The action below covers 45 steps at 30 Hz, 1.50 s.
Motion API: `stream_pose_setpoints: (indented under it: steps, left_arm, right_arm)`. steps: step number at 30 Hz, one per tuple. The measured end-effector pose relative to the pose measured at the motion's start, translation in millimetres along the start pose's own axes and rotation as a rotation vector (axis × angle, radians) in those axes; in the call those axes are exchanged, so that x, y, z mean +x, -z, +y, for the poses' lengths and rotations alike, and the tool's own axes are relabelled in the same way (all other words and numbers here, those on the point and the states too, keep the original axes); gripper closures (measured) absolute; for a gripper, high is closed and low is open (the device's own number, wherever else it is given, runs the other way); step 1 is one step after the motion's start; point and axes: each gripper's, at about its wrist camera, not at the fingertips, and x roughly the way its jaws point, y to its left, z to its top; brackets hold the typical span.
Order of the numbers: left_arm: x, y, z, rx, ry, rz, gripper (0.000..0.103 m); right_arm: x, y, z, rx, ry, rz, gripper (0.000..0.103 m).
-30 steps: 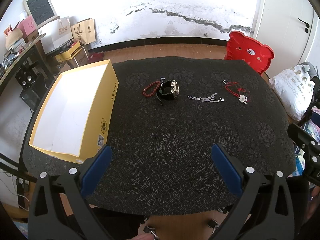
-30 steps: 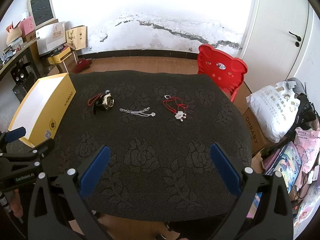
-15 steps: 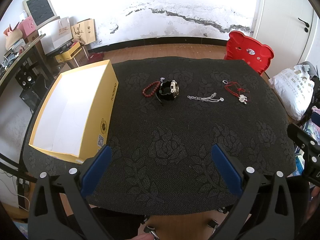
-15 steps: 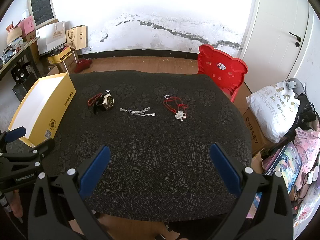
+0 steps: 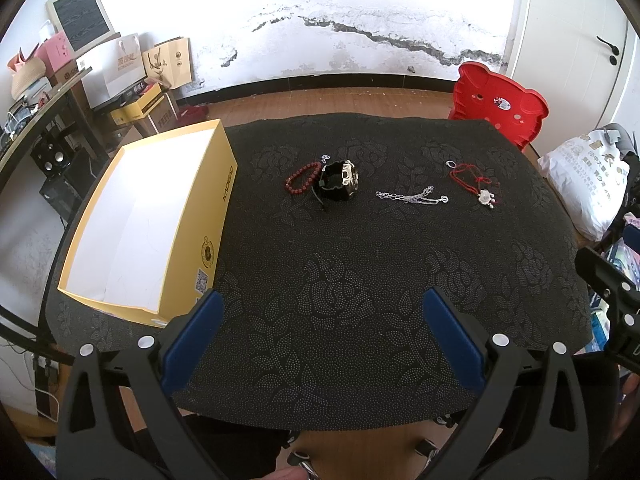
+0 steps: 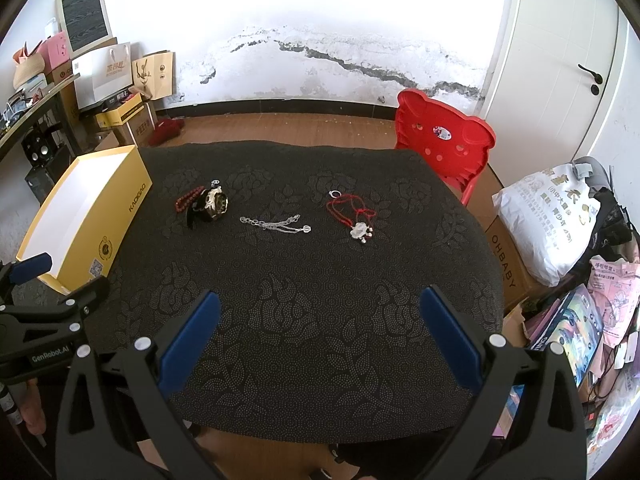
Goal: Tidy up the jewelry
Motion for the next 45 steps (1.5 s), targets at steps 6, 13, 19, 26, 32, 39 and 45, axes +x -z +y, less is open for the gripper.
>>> stream_pose_setpoints:
  steps: [6, 13, 19, 26, 32, 39, 45]
  left_arm:
    - [0, 0, 0, -0.002, 0.001, 0.000, 0.006]
    - [0, 0, 0, 0.000, 0.000, 0.001, 0.006]
    - [0, 0, 0, 0.000, 0.000, 0.001, 0.006]
    - [0, 0, 0, 0.000, 0.000, 0.002, 0.006]
    - [4, 0, 0, -0.004, 0.001, 0.008, 0.006]
    - [10, -1, 1, -0.005, -0.001, 0.020, 0.006]
    - [22, -5, 3, 0.004, 0.024, 0.049, 0.006]
  right_arm:
    - [0, 0, 0, 0.000, -0.001, 0.001, 0.006]
    - [0, 0, 0, 0.000, 0.000, 0.001, 0.006]
    - [0, 0, 0, 0.001, 0.000, 0.002, 0.006]
    - [0, 0, -1, 0.001, -0.002, 0.002, 0.006]
    - [2, -1, -2, 0.005, -0.004, 0.008, 0.006]
    - [10, -1, -9, 0.021, -0.013, 0.020, 0.006]
    - [19, -8, -10, 0.017, -0.009, 0.009, 0.006]
